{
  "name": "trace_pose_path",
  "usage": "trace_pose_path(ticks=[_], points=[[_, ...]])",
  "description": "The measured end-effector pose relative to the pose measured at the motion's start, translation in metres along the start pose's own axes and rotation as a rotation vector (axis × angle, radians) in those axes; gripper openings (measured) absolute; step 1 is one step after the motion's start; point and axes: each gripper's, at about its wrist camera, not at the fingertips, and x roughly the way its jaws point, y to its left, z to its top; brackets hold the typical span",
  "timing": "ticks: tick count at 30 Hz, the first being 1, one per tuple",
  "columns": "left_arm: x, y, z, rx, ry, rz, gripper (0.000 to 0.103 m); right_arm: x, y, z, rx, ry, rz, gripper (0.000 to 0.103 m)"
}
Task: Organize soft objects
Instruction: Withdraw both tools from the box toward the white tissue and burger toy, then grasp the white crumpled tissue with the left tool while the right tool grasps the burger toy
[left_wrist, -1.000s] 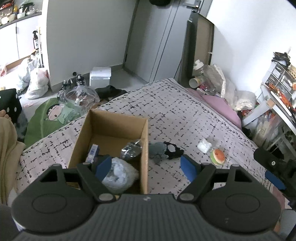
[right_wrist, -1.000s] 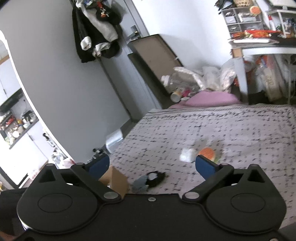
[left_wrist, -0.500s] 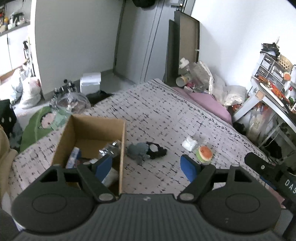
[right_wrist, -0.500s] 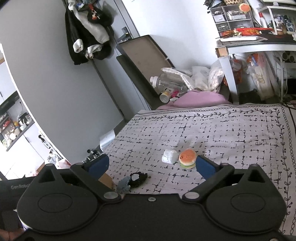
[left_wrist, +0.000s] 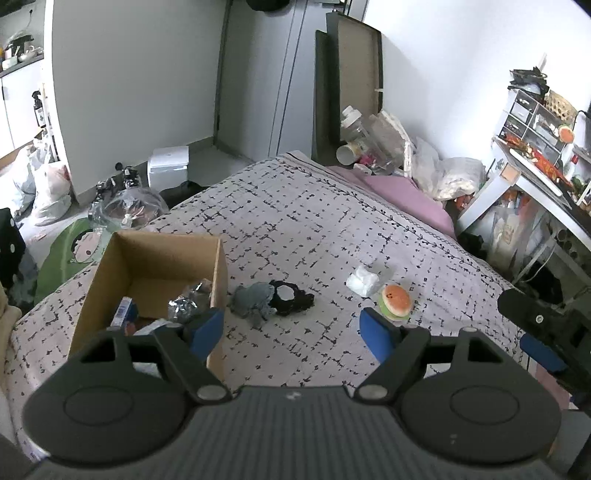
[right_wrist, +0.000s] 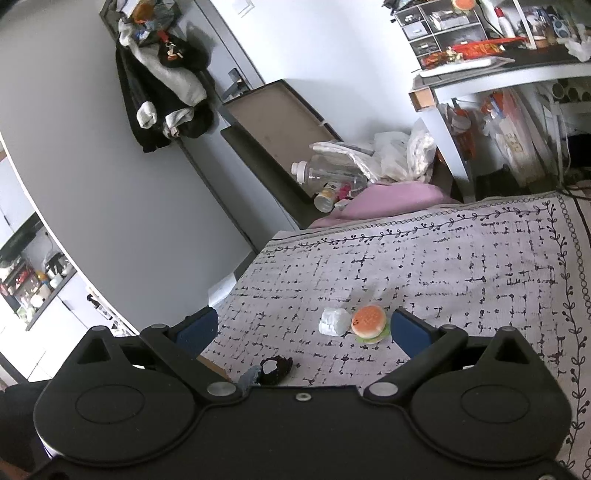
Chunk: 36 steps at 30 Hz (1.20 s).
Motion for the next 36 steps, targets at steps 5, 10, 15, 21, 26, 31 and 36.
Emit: trace_pose_path(ticks=[5, 10, 15, 21, 26, 31, 36], points=[[0.011, -0.003, 0.001, -0.003, 0.020, 0.012, 0.079, 0.010, -0.010, 0.001, 0.041, 0.030, -0.023, 0.101], [0.019, -0.007, 0.005, -0.020, 0.024, 0.028, 0.079, 0.016, -0.019, 0.003, 0.083, 0.048, -0.013, 0.103], [0.033, -0.006, 0.011, -0.043, 0.042, 0.032, 0.080, 0.029, -0.028, 0.005, 0.119, 0.069, -0.011, 0.103], [0.054, -0.005, 0.018, -0.073, 0.064, 0.037, 0.080, 0.049, -0.040, 0.006, 0.177, 0.107, -0.014, 0.102], [0.072, -0.005, 0.020, -0.072, 0.065, 0.055, 0.080, 0.066, -0.048, 0.005, 0.207, 0.137, -0.015, 0.097], [0.092, -0.005, 0.020, -0.073, 0.076, 0.055, 0.079, 0.083, -0.056, 0.003, 0.231, 0.170, -0.013, 0.083], [0.113, -0.009, 0.019, -0.068, 0.099, 0.034, 0.076, 0.102, -0.063, 0.000, 0.236, 0.199, -0.027, 0.072]])
